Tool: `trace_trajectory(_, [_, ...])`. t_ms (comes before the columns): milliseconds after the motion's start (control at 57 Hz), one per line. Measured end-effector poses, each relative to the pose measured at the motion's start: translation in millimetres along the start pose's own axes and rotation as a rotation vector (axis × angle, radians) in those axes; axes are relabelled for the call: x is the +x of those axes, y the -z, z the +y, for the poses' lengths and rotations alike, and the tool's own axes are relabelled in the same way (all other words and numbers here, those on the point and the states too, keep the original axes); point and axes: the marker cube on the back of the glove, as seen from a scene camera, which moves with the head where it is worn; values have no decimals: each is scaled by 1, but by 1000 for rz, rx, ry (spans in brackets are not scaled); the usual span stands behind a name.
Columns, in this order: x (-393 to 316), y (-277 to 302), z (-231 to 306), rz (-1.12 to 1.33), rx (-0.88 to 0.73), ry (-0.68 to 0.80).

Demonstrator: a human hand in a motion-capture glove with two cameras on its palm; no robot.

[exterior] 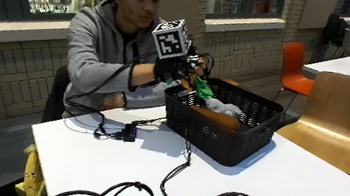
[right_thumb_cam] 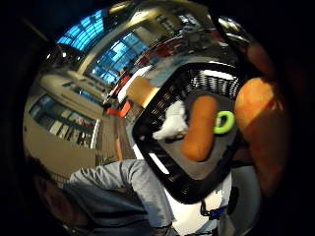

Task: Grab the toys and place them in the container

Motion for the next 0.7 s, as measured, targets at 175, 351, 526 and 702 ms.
trace_trajectory(175, [-20,-5,-10,22,-159,21])
trace_trajectory(351, [-7,1,0,130,-221,-41])
trace_trajectory(526, [0,20,19,61,-129,-48])
trace_trajectory(702, [10,44,64,79,-98,-64])
